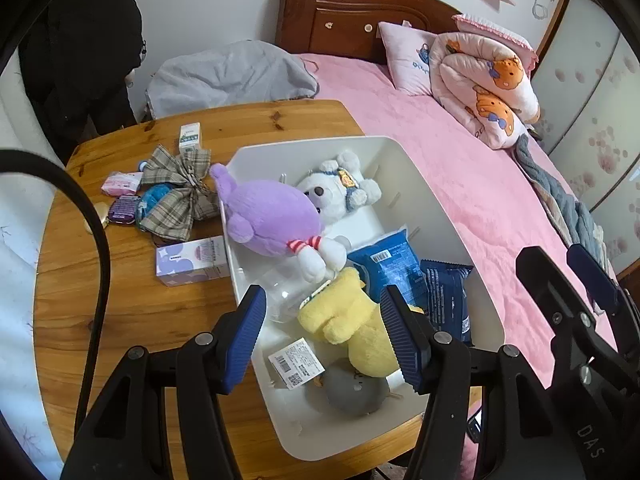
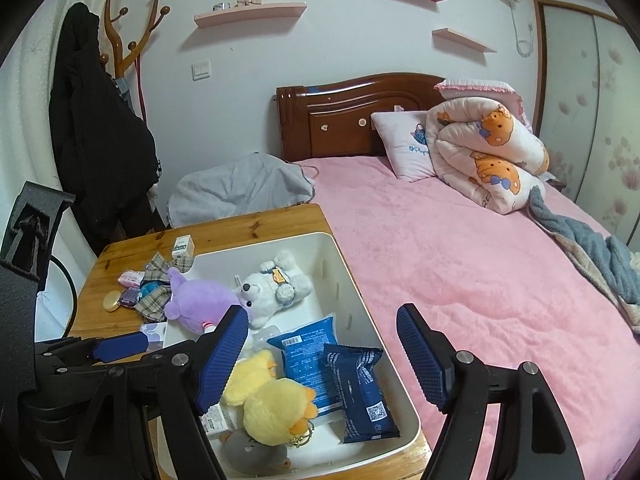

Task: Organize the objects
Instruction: 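Open the right tool to drop the snack bag into the tray while the left tool holds the box, then withdraw both tools from the tray toward the table items, then grasp the gold round compact with the left tool while the right tool grasps the white-lavender carton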

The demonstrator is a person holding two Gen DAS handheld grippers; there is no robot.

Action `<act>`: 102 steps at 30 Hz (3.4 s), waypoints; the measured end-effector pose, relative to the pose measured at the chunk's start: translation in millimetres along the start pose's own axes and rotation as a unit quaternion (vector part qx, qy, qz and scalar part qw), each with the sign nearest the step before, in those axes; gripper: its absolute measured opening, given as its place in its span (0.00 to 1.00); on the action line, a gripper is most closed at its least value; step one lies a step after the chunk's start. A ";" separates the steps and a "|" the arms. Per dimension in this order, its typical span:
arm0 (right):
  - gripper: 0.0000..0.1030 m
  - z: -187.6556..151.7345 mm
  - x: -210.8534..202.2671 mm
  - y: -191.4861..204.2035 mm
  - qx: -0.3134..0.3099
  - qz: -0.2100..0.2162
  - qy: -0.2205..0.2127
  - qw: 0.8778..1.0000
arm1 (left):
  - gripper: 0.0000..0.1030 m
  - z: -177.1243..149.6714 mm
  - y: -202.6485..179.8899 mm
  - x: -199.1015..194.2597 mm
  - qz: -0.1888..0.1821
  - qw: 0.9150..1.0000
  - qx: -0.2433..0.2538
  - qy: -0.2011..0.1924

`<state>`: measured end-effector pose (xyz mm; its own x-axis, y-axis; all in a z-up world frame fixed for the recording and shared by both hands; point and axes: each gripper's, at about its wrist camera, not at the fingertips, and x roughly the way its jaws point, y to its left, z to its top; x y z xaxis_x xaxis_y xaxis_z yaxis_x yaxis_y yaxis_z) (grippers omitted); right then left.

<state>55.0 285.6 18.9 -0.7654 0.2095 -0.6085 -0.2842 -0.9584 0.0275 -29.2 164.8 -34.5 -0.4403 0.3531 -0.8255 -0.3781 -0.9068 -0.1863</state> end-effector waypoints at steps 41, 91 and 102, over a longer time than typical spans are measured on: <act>0.75 17.4 -4.5 133.1 -0.142 0.069 -0.006 0.987 | 0.62 -8.5 194.0 -75.9 0.132 0.977 -0.125 -0.112; 0.75 -55.3 186.0 296.4 -0.645 0.218 0.201 0.704 | 0.63 78.2 320.3 134.5 0.099 0.958 -0.251 0.100; 0.42 -65.8 203.1 293.2 -0.654 0.216 0.236 0.686 | 0.64 74.1 322.5 141.0 0.142 0.952 -0.244 0.116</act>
<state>-145.8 34.4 -148.9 -0.2558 0.0600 -0.9649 0.9068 -0.3309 -0.2610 -273.6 -60.8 -171.5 -0.2557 0.0694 -0.9643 0.1785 -0.9769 -0.1176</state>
